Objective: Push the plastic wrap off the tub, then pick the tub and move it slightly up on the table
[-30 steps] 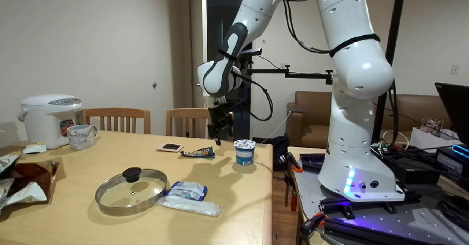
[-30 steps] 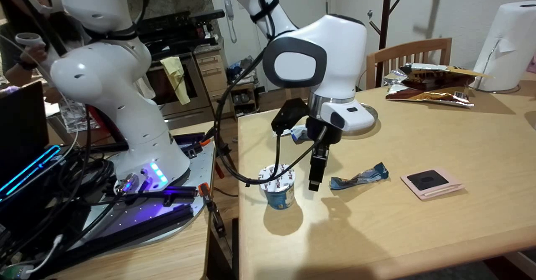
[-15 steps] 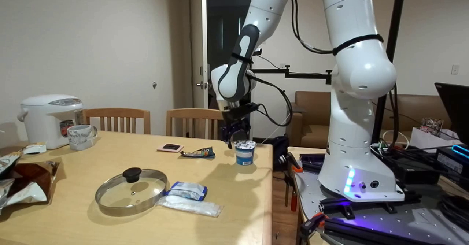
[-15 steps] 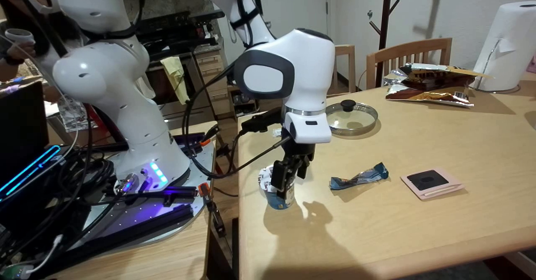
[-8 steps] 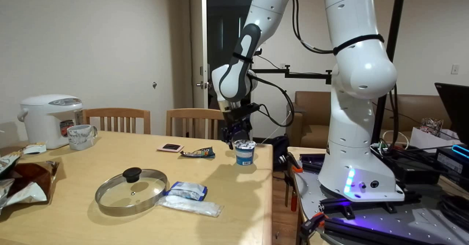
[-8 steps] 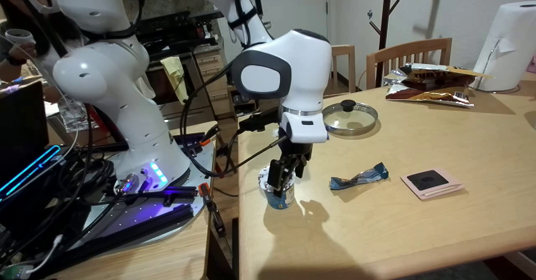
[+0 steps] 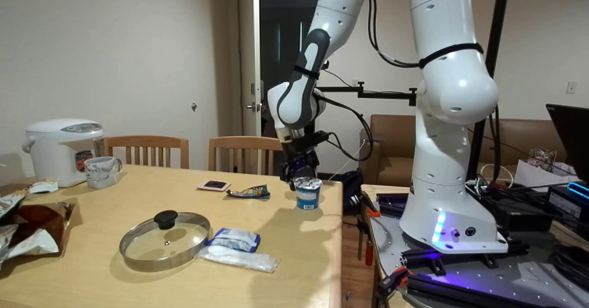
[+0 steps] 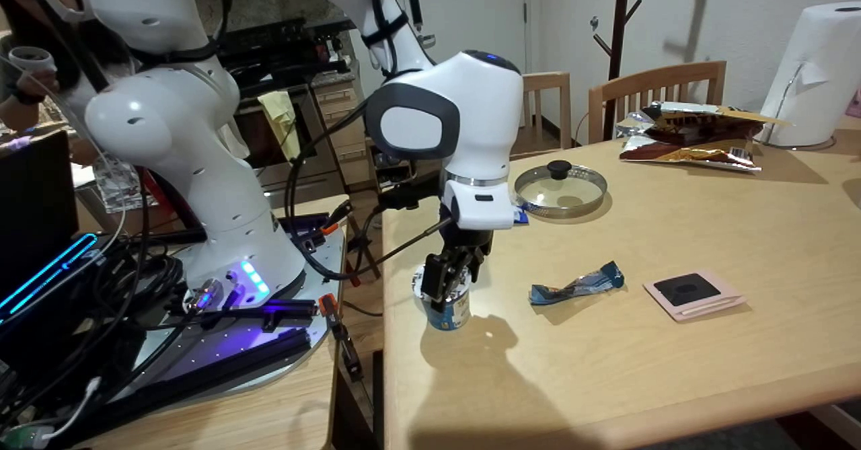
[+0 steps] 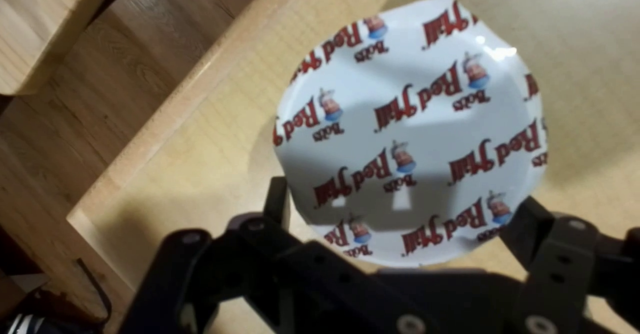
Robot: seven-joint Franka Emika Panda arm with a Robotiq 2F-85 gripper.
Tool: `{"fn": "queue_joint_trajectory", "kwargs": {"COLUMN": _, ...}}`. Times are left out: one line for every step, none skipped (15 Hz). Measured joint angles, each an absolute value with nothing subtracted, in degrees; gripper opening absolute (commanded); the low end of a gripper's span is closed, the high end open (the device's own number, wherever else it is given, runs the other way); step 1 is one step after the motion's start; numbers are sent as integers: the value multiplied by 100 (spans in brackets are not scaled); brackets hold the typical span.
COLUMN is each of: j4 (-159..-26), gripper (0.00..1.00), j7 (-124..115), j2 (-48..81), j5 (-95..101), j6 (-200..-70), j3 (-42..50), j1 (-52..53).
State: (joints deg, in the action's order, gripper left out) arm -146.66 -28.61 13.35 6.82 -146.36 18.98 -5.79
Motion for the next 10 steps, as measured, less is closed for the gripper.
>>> {"fn": "queue_joint_trajectory", "kwargs": {"j4": -14683, "gripper": 100, "j7": -2861, "j2": 1326, "j5": 656, "j6": -14636, "j3": 1885, "j1": -579}}
{"fn": "queue_joint_trajectory", "kwargs": {"j4": -14699, "gripper": 100, "j7": -2861, "j2": 1317, "j5": 620, "j6": -14636, "j3": 1871, "j1": -579}}
{"fn": "queue_joint_trajectory", "kwargs": {"j4": -14715, "gripper": 100, "j7": -2861, "j2": 1306, "j5": 589, "j6": -14636, "j3": 1861, "j1": -579}}
{"fn": "queue_joint_trajectory", "kwargs": {"j4": -14729, "gripper": 100, "j7": -2861, "j2": 1297, "j5": 559, "j6": -14636, "j3": 1852, "j1": -579}}
{"fn": "queue_joint_trajectory", "kwargs": {"j4": -14737, "gripper": 100, "j7": -2861, "j2": 1290, "j5": 518, "j6": -14636, "j3": 1844, "j1": -579}}
{"fn": "queue_joint_trajectory", "kwargs": {"j4": -14742, "gripper": 100, "j7": -2861, "j2": 1284, "j5": 490, "j6": -14636, "j3": 1838, "j1": -579}}
{"fn": "queue_joint_trajectory", "kwargs": {"j4": -14747, "gripper": 75, "j7": -2861, "j2": 1275, "j5": 473, "j6": -14636, "j3": 1831, "j1": -579}}
{"fn": "queue_joint_trajectory", "kwargs": {"j4": -14751, "gripper": 74, "j7": -2861, "j2": 1266, "j5": 460, "j6": -14636, "j3": 1826, "j1": -579}}
{"fn": "queue_joint_trajectory", "kwargs": {"j4": -14753, "gripper": 68, "j7": -2860, "j2": 1256, "j5": 449, "j6": -14636, "j3": 1819, "j1": -580}}
{"fn": "queue_joint_trajectory", "kwargs": {"j4": -14753, "gripper": 62, "j7": -2860, "j2": 1242, "j5": 442, "j6": -14636, "j3": 1811, "j1": -580}}
